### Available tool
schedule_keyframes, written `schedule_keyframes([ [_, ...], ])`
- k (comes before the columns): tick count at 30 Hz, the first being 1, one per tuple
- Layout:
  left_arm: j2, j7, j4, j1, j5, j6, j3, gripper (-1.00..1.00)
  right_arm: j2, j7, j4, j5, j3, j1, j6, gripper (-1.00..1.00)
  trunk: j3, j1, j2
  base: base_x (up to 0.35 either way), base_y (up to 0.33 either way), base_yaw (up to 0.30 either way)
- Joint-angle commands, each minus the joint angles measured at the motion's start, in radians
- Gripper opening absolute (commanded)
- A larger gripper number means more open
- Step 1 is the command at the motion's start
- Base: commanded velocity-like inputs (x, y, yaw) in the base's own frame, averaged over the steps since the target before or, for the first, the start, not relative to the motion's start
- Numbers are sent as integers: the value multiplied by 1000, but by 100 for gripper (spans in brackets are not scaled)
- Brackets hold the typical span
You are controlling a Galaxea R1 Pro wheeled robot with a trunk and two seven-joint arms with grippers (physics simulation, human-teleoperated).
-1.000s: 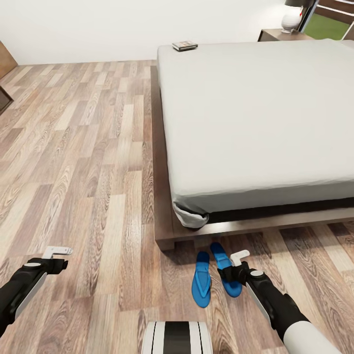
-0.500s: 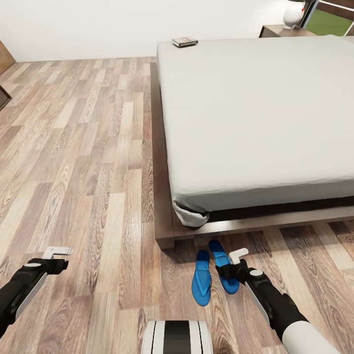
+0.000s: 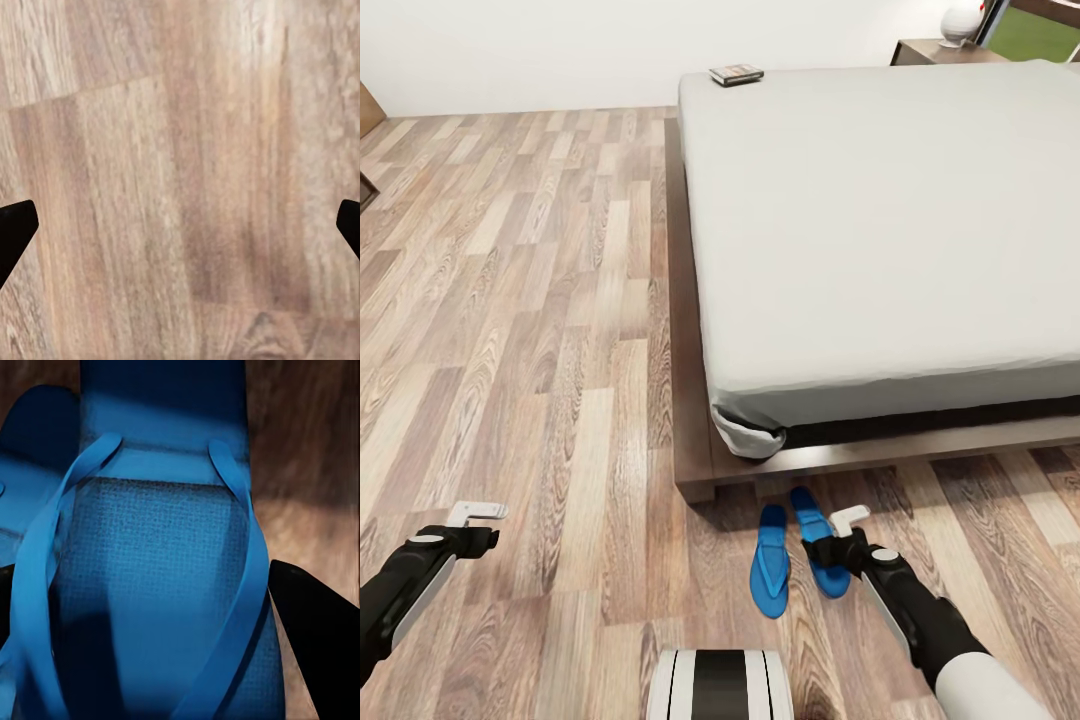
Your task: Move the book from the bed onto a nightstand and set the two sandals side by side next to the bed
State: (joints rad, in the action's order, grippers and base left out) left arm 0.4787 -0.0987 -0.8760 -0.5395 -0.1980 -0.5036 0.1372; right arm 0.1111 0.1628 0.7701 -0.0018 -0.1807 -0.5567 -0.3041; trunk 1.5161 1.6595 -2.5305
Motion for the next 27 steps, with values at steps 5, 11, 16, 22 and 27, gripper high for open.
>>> schedule_keyframes([
  [5,1,-10,-1,0,-11,-4,6,100,0,1,2,-1,50,-1,-7,-100,1,0,0,0,0,0],
  [11,1,-9,-1,0,-11,-6,7,100,-1,1,1,-1,64,-2,-7,-100,12,1,-1,0,0,0],
  [16,1,-9,-1,0,-11,-7,7,100,-12,0,1,-1,65,-2,-9,-100,20,2,-1,0,0,0],
  [22,1,-9,-1,0,-11,-7,7,100,-39,-1,0,2,64,-3,-12,-100,32,3,-2,0,0,0],
  [27,1,-9,-1,0,-11,-7,7,100,-69,-41,0,5,64,-4,-13,-100,32,3,-2,0,0,0],
])
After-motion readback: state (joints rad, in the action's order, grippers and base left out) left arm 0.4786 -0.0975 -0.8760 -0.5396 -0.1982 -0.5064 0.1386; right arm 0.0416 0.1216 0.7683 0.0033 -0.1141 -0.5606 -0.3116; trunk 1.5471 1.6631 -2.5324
